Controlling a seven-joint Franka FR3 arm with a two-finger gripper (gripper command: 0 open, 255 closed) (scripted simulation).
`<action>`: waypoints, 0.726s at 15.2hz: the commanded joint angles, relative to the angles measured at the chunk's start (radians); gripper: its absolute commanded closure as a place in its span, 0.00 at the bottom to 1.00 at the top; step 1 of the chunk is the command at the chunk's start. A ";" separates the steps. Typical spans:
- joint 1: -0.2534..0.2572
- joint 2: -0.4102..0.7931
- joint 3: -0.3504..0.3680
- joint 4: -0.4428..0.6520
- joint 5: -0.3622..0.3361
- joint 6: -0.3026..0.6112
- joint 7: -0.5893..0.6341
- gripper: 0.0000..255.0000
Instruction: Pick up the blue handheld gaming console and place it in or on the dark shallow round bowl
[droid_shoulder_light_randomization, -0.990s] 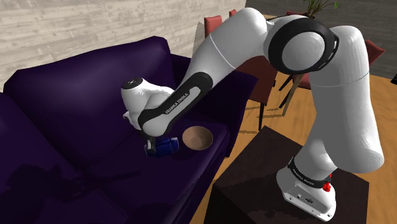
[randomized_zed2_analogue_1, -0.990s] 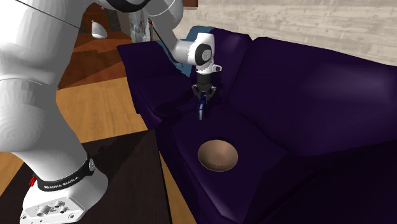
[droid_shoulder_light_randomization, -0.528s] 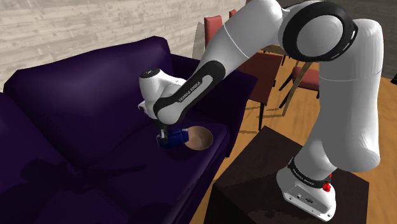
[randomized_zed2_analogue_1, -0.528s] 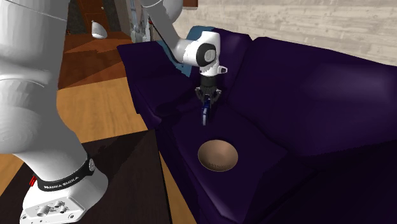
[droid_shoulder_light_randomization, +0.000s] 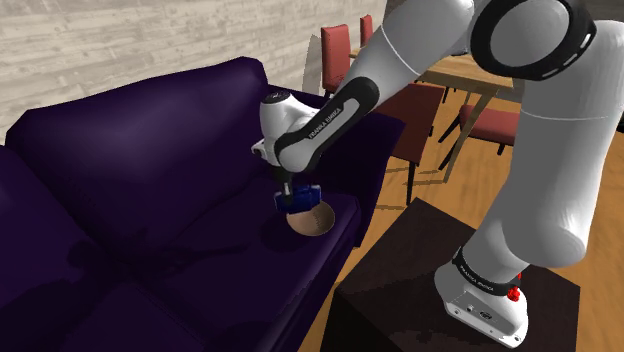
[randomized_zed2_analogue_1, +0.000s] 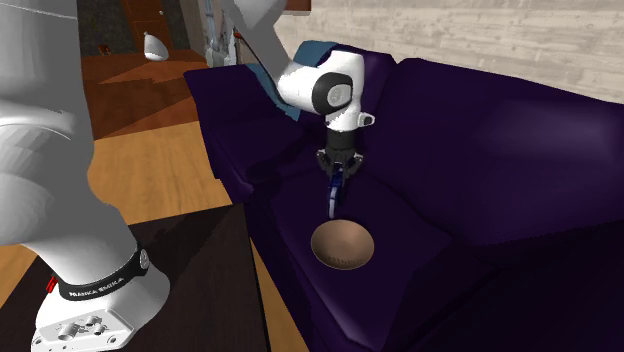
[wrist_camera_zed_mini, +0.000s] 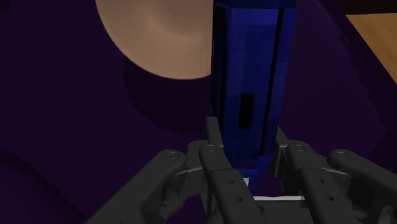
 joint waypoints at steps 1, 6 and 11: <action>-0.031 -0.029 -0.010 -0.038 0.006 0.012 -0.045 1.00; -0.084 -0.044 -0.034 -0.085 0.010 0.049 -0.120 1.00; -0.078 0.014 -0.042 -0.084 -0.007 0.105 -0.107 1.00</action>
